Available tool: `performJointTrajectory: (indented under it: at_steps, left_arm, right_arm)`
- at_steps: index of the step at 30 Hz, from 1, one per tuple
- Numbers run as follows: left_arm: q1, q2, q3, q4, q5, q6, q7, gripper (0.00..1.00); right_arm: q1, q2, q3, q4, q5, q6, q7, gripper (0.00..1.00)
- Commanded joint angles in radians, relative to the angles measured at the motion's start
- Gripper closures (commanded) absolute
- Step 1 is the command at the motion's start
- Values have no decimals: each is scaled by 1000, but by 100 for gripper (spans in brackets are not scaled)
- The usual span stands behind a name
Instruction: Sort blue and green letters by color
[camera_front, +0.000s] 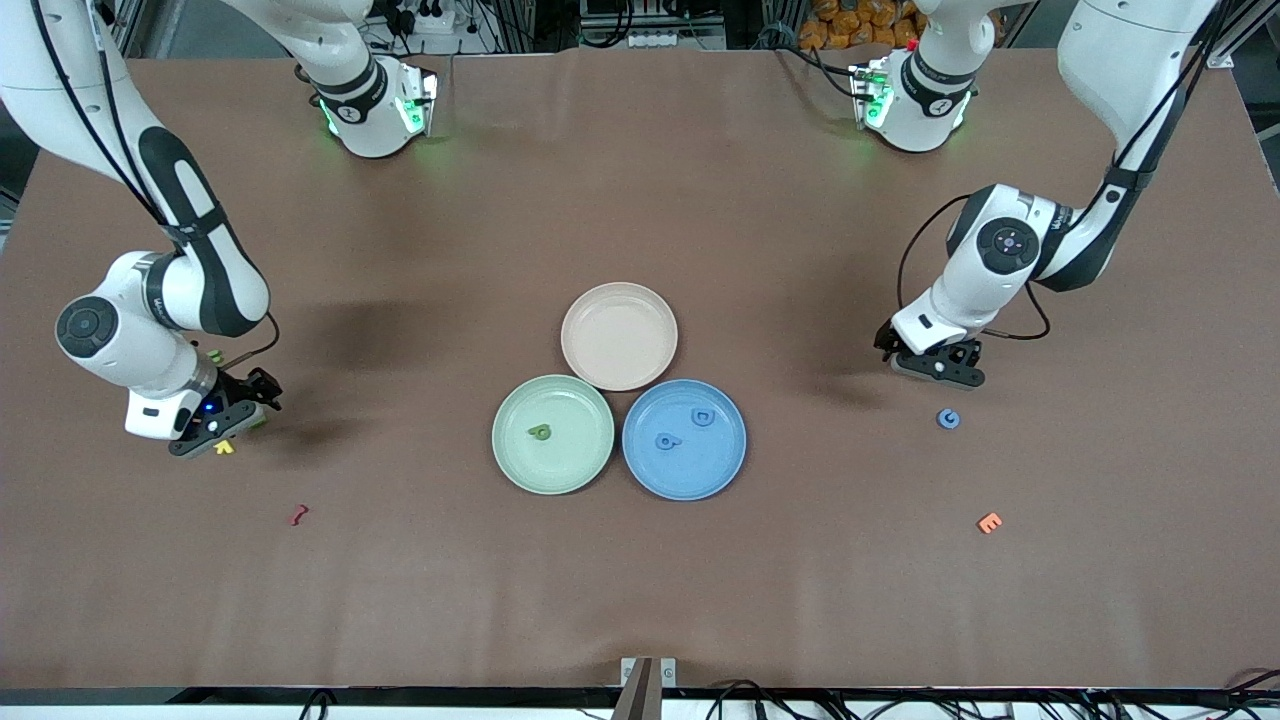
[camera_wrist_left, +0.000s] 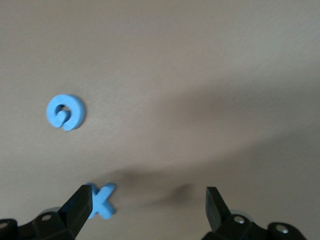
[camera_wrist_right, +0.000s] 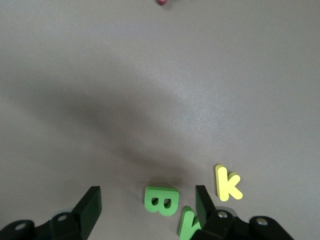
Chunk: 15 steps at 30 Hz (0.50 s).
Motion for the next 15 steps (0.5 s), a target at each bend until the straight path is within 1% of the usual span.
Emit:
performJointTrajectory:
  at_steps: [1,4,10,15]
  left_arm:
    - [133,-15,-14,-64,141,91,5,0]
    - [157,0,-14,-69,171,117,8,0]
    - [191,28,-14,-66,173,127,26,0]
    - [196,41,-14,-64,173,130,26,0]
  right_arm:
    - [-24,8,13,-3,-10,18,-18,19]
    - [-27,13,13,-3,-8,17,-21,20]
    - [-34,14,15,-1,-4,17,-32,22]
    - [-34,16,15,0,-4,15,-38,23]
